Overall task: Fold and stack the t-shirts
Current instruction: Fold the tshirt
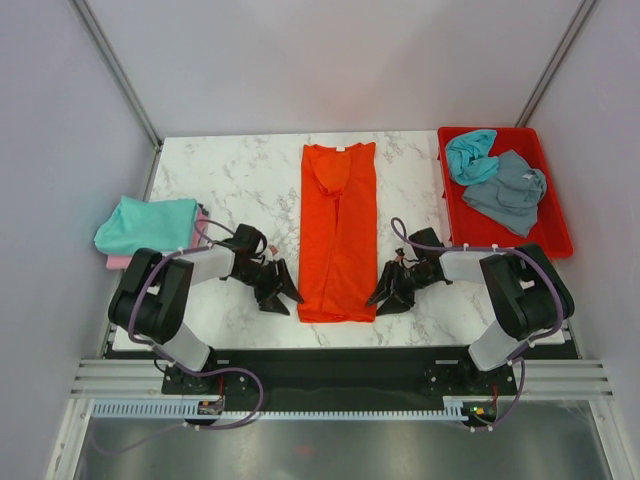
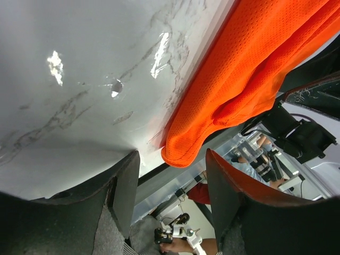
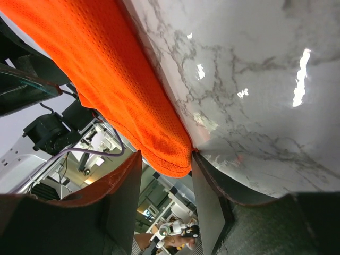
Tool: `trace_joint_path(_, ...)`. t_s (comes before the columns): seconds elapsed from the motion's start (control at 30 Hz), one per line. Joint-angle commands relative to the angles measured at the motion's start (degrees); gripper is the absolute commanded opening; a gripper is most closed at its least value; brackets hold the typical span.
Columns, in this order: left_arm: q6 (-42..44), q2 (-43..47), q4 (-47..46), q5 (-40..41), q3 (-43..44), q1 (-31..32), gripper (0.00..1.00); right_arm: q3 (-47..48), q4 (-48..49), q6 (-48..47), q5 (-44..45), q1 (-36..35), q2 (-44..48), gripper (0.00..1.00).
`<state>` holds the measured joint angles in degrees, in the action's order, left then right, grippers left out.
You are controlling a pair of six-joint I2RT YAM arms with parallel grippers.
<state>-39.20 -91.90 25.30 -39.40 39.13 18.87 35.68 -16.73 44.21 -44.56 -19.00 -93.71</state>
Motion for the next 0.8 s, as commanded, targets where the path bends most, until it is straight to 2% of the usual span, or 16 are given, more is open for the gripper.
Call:
trace_joint_path(0.0,-2.20,-1.00,-2.36,-1.12,-0.02,1.34,0.59,0.00,0.47,0.79,3.86,-0.59,-1.82,0.51)
trace_joint_path(0.33,-3.25,-1.97,-3.15,-1.82,-0.20,4.24,0.56,-1.58,1.17,0.53,4.21,-0.68,-0.86,0.46)
trace_joint_path(0.57,-3.34,-2.15,-4.12,-2.18,-0.20,4.33,0.45,-1.58,2.67,0.88,3.42,-1.03,-1.47,0.37)
trace_joint_path(0.67,-3.34,-2.06,-4.29,-2.26,-0.37,4.33,0.38,-1.49,3.28,0.97,2.90,-1.39,-1.65,0.31)
trace_joint_path(0.73,-3.25,-2.06,-4.29,-2.09,-0.46,4.33,0.26,-1.49,3.72,0.97,2.54,-1.56,-1.65,0.27)
trace_joint_path(0.77,-3.34,-1.97,-4.29,-2.09,-0.46,4.33,0.22,-1.49,3.81,0.97,2.28,-1.56,-1.56,0.21)
